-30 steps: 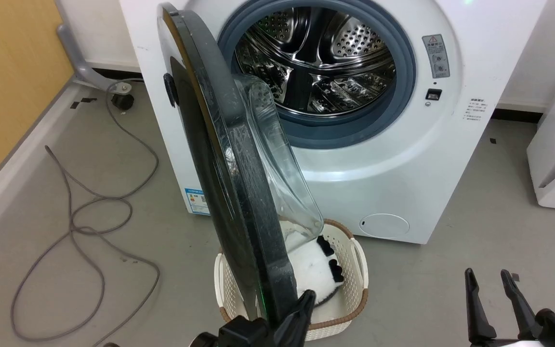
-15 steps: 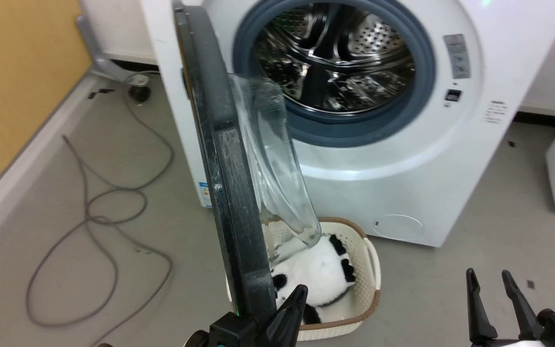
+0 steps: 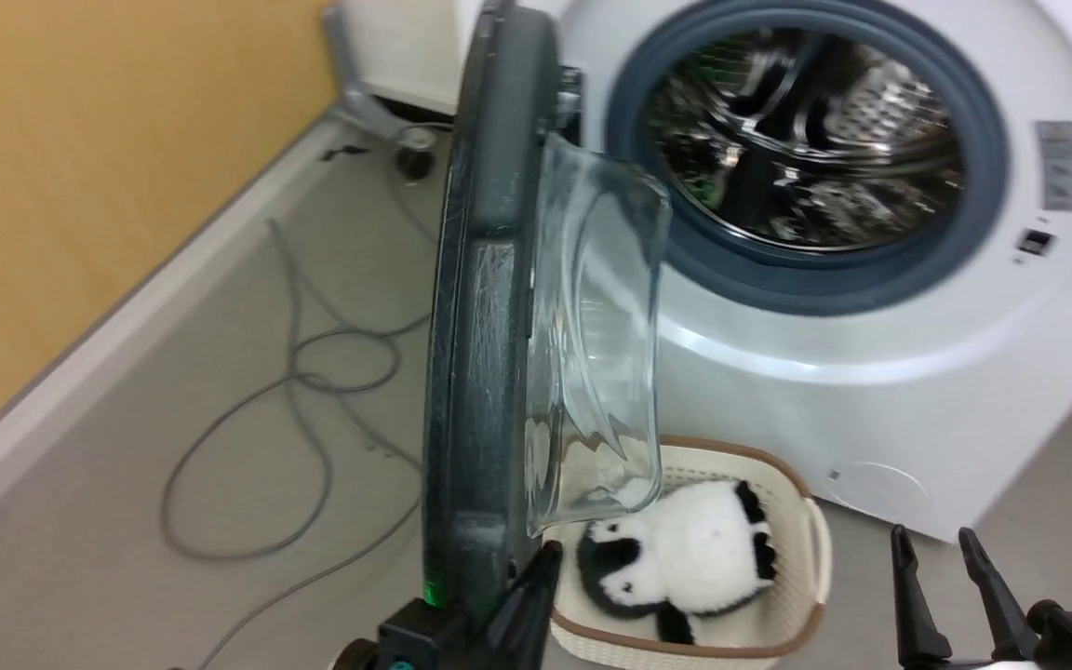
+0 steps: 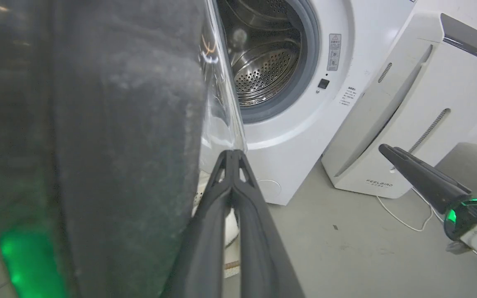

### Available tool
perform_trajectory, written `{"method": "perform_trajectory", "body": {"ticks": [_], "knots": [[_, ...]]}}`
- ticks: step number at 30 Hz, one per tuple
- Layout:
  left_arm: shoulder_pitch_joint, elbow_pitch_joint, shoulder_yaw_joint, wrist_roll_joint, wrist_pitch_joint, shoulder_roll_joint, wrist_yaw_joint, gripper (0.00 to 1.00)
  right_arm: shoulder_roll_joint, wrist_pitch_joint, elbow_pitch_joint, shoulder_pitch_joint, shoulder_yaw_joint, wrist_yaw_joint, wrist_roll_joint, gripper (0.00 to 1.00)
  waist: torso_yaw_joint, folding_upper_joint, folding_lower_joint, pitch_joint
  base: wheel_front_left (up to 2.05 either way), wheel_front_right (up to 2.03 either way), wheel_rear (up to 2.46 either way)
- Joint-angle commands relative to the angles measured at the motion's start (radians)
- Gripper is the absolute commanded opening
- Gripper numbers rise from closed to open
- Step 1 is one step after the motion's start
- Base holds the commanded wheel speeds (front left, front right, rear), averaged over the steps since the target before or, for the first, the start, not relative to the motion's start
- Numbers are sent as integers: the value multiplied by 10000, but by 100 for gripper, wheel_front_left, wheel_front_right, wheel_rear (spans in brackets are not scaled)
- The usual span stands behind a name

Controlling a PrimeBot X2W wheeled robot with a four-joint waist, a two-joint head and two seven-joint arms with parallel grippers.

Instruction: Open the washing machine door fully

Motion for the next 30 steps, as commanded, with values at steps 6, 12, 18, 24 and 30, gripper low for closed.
{"method": "perform_trajectory", "body": {"ticks": [6, 12, 18, 24, 30], "knots": [[-203, 89, 461, -185, -82, 308, 207, 0, 32, -43, 95, -22, 204, 8, -38, 100, 841, 0, 0, 21, 0, 0, 0], [-311, 333, 933, -396, -272, 488, 333, 0, 32, -43, 71, -103, 309, 8, -130, 100, 1168, 0, 0, 153, 0, 0, 0], [-534, 514, 1390, -645, -529, 609, 393, 0, 32, -43, 0, -232, 412, 8, -423, 100, 1255, 0, 0, 538, 0, 0, 0], [-885, 753, 2012, -1006, -797, 680, 499, 0, 32, -42, -91, -317, 429, 8, -691, 100, 1200, 0, 0, 1132, 0, 0, 0], [-1510, 1229, 2784, -1424, -1004, 913, 495, 0, -73, 56, -249, -412, 327, 8, -925, 100, 1130, 0, 0, 1783, 0, 0, 0]]}}
